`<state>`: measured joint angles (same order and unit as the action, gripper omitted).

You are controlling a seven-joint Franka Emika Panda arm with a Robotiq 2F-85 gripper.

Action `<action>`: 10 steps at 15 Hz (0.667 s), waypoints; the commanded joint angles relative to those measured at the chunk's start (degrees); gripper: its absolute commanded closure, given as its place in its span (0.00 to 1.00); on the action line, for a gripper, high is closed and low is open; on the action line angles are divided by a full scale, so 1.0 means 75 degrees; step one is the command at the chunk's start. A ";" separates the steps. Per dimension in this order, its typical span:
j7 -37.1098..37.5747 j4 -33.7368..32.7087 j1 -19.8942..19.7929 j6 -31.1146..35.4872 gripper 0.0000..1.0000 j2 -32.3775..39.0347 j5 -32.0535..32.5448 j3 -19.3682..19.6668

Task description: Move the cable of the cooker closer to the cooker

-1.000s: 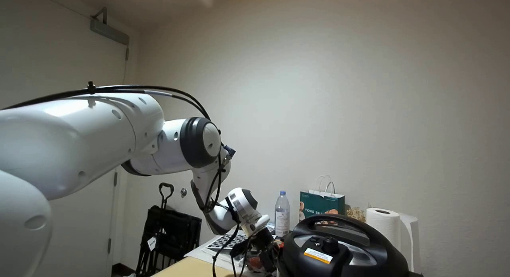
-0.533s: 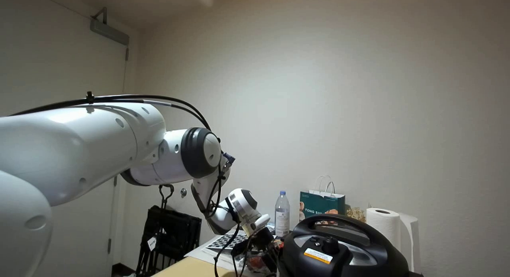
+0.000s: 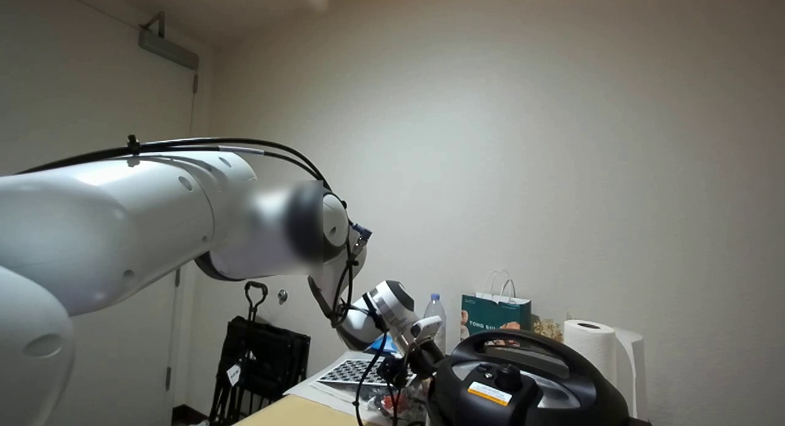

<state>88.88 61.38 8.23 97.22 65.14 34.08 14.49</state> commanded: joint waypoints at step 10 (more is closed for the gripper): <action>0.1501 -0.0114 0.0685 -0.0596 0.22 0.0196 -0.0215 0.0052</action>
<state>93.32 61.29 10.51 95.67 65.80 33.87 14.04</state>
